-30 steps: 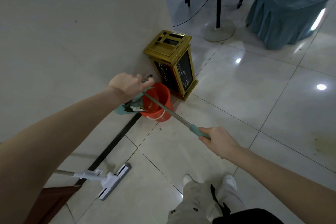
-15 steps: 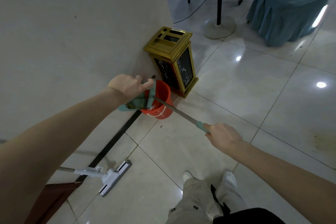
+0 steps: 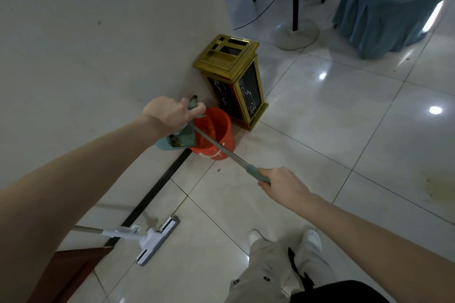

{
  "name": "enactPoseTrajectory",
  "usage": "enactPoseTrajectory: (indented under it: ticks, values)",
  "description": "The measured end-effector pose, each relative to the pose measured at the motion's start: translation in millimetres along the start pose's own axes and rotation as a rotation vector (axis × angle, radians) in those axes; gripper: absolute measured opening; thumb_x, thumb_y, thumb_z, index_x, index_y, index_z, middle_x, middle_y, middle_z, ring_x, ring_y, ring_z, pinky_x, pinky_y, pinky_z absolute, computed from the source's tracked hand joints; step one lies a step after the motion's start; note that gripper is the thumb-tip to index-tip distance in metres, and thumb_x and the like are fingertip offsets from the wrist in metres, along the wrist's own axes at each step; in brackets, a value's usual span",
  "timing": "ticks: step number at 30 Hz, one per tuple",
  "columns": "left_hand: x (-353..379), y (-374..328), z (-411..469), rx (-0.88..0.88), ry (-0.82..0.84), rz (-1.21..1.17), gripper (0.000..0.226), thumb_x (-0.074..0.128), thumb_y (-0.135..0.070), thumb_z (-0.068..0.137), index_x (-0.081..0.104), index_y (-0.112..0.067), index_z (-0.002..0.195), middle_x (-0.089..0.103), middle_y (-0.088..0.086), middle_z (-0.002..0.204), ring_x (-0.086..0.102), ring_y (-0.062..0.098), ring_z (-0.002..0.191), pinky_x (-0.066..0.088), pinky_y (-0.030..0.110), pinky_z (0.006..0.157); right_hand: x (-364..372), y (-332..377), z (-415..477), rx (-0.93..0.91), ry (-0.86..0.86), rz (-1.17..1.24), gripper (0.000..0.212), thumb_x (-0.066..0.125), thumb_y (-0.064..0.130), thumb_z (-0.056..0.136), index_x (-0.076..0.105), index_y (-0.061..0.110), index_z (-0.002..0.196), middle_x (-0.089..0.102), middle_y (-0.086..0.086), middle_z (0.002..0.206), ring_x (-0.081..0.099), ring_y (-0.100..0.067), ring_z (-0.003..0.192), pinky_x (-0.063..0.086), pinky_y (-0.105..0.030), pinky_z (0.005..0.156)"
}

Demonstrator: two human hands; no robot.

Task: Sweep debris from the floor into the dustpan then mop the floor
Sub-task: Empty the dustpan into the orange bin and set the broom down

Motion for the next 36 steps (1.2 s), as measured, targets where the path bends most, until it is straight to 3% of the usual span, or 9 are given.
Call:
enactPoseTrajectory:
  ticks: [2, 8, 11, 18, 21, 25, 29, 32, 36]
  values:
    - [-0.4, -0.7, 1.8, -0.001, -0.01, 0.001, 0.048, 0.037, -0.011, 0.096, 0.02, -0.02, 0.139, 0.053, 0.012, 0.098, 0.062, 0.028, 0.07, 0.041, 0.031, 0.049, 5.6, -0.6, 0.3, 0.016, 0.011, -0.067, 0.038, 0.054, 0.028, 0.096, 0.055, 0.024, 0.133, 0.066, -0.016, 0.097, 0.065, -0.034, 0.086, 0.047, -0.033, 0.065]
    - [7.7, -5.6, -1.2, 0.024, -0.018, 0.001, 0.051, 0.044, -0.012, 0.095, 0.012, -0.022, 0.133, 0.045, 0.008, 0.087, 0.053, 0.023, 0.059, 0.038, 0.03, 0.044, -3.1, -22.3, -2.6, 0.059, 0.014, -0.223, 0.041, 0.047, 0.028, 0.098, 0.048, 0.026, 0.139, 0.064, -0.015, 0.099, 0.064, -0.034, 0.087, 0.044, -0.034, 0.063]
    - [11.3, -13.8, -3.4, 0.052, -0.027, 0.01, 0.05, 0.046, -0.013, 0.095, 0.011, -0.023, 0.13, 0.036, 0.007, 0.082, 0.052, 0.021, 0.057, 0.036, 0.029, 0.042, -10.1, -27.2, -6.3, 0.092, -0.003, -0.12, 0.035, 0.05, 0.028, 0.097, 0.055, 0.026, 0.131, 0.065, -0.015, 0.094, 0.064, -0.034, 0.083, 0.045, -0.032, 0.062]
    - [9.6, -10.2, -1.5, 0.111, -0.055, 0.047, 0.048, 0.026, -0.007, 0.092, 0.013, -0.023, 0.135, 0.051, 0.009, 0.094, 0.061, 0.027, 0.068, 0.043, 0.03, 0.049, 3.8, -6.6, -13.2, 0.104, -0.021, 0.132, 0.029, 0.054, 0.028, 0.095, 0.062, 0.029, 0.123, 0.059, -0.004, 0.075, 0.049, -0.017, 0.051, 0.044, -0.027, 0.05]
    - [9.6, -6.6, 0.1, 0.092, -0.038, 0.02, 0.045, 0.034, -0.015, 0.098, 0.011, -0.024, 0.136, 0.052, 0.009, 0.098, 0.061, 0.027, 0.07, 0.044, 0.031, 0.05, 20.2, 8.4, -13.0, 0.06, 0.031, 0.058, 0.033, 0.052, 0.027, 0.095, 0.058, 0.025, 0.128, 0.064, -0.011, 0.089, 0.058, -0.028, 0.067, 0.047, -0.031, 0.057]
    - [11.6, -8.3, -1.1, 0.071, -0.036, 0.014, 0.048, 0.04, -0.015, 0.097, 0.01, -0.024, 0.133, 0.051, 0.008, 0.096, 0.061, 0.027, 0.066, 0.045, 0.031, 0.048, 22.6, -6.3, -11.7, 0.021, 0.079, -0.245, 0.041, 0.046, 0.026, 0.098, 0.047, 0.018, 0.138, 0.063, -0.018, 0.101, 0.064, -0.036, 0.092, 0.044, -0.036, 0.065]
    - [10.5, -12.4, -7.5, 0.046, -0.046, 0.02, 0.053, 0.049, -0.017, 0.093, 0.012, -0.025, 0.13, 0.042, 0.005, 0.084, 0.053, 0.022, 0.057, 0.033, 0.028, 0.04, 0.8, -27.0, -9.8, 0.033, 0.069, -0.358, 0.04, 0.046, 0.022, 0.098, 0.049, 0.02, 0.137, 0.065, -0.014, 0.096, 0.065, -0.034, 0.086, 0.041, -0.034, 0.06]
    - [9.8, -20.7, -7.9, 0.07, -0.031, 0.046, 0.056, 0.051, -0.016, 0.093, 0.009, -0.025, 0.128, 0.049, 0.007, 0.09, 0.057, 0.022, 0.06, 0.032, 0.028, 0.042, -16.2, -30.9, -8.3, 0.074, 0.056, -0.208, 0.031, 0.048, 0.028, 0.098, 0.058, 0.022, 0.127, 0.06, -0.01, 0.083, 0.063, -0.03, 0.077, 0.04, -0.03, 0.059]
    - [6.1, -20.1, -1.9, 0.086, -0.039, 0.04, 0.048, 0.042, -0.017, 0.096, 0.014, -0.024, 0.135, 0.051, 0.008, 0.097, 0.061, 0.025, 0.067, 0.038, 0.03, 0.046, -20.0, -23.3, -12.6, 0.069, 0.031, -0.039, 0.027, 0.053, 0.028, 0.096, 0.064, 0.026, 0.121, 0.055, -0.001, 0.071, 0.05, -0.016, 0.053, 0.034, -0.025, 0.045]
Point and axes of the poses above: each hand's wrist, its own z-axis towards the middle knuckle, its own x-axis out of the palm, y = z × x, the point moved 8 cm from there along z, towards the middle knuckle
